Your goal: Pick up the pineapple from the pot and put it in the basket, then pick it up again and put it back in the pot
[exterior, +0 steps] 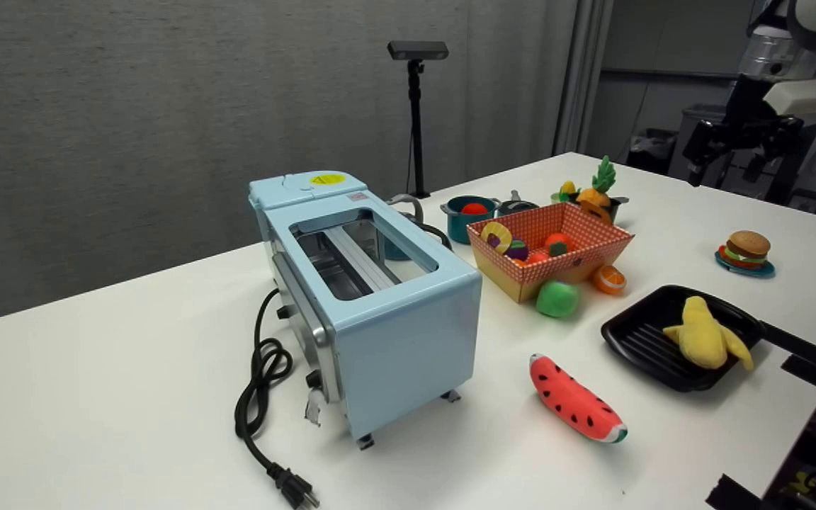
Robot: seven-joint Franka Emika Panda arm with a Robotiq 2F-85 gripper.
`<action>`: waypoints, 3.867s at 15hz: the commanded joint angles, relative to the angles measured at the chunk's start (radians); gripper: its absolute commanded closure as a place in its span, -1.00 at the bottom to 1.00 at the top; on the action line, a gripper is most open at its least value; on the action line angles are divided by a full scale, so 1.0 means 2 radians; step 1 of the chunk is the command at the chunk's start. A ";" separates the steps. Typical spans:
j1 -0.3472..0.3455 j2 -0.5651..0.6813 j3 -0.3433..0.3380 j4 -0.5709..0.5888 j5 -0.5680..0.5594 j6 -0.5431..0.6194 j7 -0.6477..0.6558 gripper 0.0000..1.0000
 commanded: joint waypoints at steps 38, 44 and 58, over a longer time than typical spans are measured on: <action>0.034 0.353 -0.028 0.402 0.086 -0.020 0.044 -1.00; 0.025 0.370 -0.037 0.436 0.095 -0.025 0.057 -1.00; 0.020 0.412 -0.041 0.451 0.097 -0.016 0.060 -1.00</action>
